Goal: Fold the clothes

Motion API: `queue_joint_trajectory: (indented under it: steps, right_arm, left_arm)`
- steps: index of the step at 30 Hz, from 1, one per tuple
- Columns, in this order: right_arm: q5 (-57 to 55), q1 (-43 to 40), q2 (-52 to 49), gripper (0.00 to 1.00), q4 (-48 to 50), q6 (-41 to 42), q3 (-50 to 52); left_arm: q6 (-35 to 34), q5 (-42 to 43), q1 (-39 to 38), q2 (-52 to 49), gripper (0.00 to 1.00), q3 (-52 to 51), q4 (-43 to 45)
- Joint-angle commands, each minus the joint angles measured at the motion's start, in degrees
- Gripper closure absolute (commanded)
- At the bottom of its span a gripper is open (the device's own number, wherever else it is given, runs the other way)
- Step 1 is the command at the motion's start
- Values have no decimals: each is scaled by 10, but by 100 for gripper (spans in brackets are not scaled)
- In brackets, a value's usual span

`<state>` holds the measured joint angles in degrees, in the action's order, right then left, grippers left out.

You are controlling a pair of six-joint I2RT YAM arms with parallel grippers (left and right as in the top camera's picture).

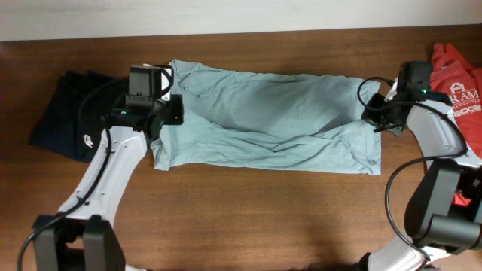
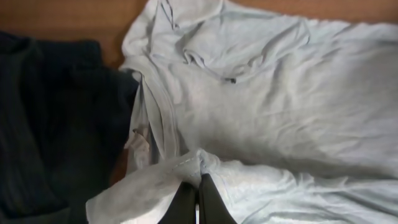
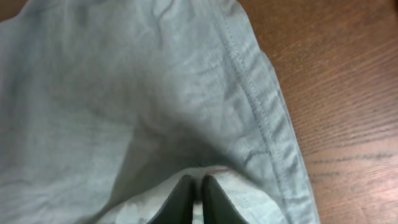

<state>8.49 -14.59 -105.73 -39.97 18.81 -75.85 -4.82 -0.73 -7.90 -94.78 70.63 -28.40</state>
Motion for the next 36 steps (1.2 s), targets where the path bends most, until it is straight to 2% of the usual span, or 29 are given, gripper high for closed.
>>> queue_joint_trajectory:
  steps: [1, 2, 3, 8, 13, 18, 23, 29, 31, 32, 33, 35, 36]
  right_arm:
    - [1, -1, -7, 42, 4, -22, -2]
    - [0, -3, -7, 29, 0, -26, -3]
    - [-1, -8, -6, 26, -10, -25, -4]
    - [6, -45, -4, 22, -84, -20, -16]
    - [50, -74, -4, 21, -193, -19, -22]
    - [41, -75, -4, 19, -269, -26, -19]
    - [22, -76, -5, 18, -265, -33, 22]
    - [25, -76, -5, 23, -226, -32, 71]
    - [25, -76, -5, 24, -222, -32, 74]
    - [25, -76, -5, 25, -219, -31, 76]
    - [25, -76, -5, 26, -216, -31, 79]
    - [25, -76, -5, 27, -202, -31, 87]
    - [26, -76, -5, 28, -189, -31, 92]
  left_arm:
    - [2, -13, 1, -17, 83, 6, -3]
    - [2, -20, 2, -17, 77, 6, -8]
    - [2, -29, 3, -16, 69, 9, -18]
    - [2, -43, 23, -14, 50, 62, -115]
    - [2, -40, 31, -14, 48, 94, -223]
    - [1, 15, 31, -23, 46, 70, -298]
    - [-20, 24, 31, -36, 45, -8, -271]
    - [-19, 28, 31, -64, 45, -84, -169]
    - [-17, 21, 31, -75, 49, -92, -148]
    - [-15, 15, 31, -78, 61, -94, -143]
    - [-16, 7, 31, -84, 68, -94, -137]
    - [-16, 3, 31, -90, 80, -94, -127]
    - [-16, 3, 31, -92, 83, -94, -122]
